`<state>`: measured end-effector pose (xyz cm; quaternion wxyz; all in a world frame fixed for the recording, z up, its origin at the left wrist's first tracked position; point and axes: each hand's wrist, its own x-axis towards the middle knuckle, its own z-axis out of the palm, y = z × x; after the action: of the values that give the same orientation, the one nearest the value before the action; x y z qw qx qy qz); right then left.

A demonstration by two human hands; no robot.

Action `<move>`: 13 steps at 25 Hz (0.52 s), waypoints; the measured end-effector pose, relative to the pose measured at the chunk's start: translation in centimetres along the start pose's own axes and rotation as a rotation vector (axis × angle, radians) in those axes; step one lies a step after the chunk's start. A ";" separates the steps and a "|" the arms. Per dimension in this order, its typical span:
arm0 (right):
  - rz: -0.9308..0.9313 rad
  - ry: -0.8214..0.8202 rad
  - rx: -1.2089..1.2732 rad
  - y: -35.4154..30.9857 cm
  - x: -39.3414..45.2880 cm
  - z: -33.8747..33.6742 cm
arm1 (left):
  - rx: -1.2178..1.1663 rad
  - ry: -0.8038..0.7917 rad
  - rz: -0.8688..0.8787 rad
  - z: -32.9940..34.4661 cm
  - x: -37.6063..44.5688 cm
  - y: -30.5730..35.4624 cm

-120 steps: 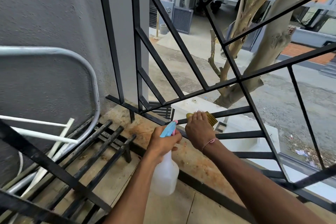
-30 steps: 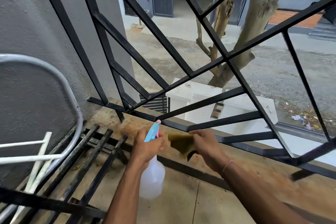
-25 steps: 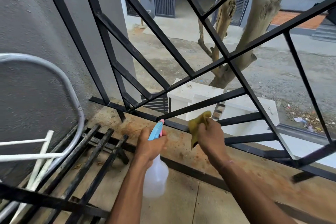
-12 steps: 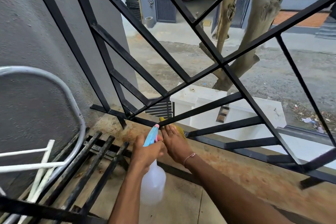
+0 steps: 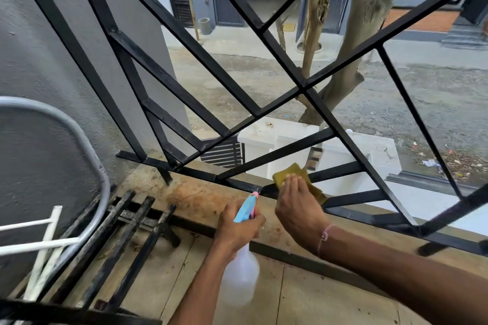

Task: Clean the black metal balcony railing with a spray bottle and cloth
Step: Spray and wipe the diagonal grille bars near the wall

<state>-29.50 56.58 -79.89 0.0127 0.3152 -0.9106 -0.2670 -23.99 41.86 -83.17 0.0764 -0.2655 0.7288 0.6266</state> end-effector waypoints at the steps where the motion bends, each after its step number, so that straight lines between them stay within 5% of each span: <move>1: 0.027 -0.008 -0.030 1.0 -1.1 -0.6 | -0.014 -0.022 -0.009 0.5 -0.2 0.0; 7: 0.168 -0.018 -0.072 6.8 -6.5 -2.2 | 0.010 -0.121 -0.018 2.6 -0.7 0.4; 13: 0.133 -0.007 -0.167 4.0 -4.3 -0.2 | 0.026 -0.127 -0.004 2.2 -0.9 0.6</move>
<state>-28.32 61.58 -77.10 0.0535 0.2509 -0.9041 -0.3417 -23.96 44.24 -82.67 0.1273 -0.2255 0.7299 0.6326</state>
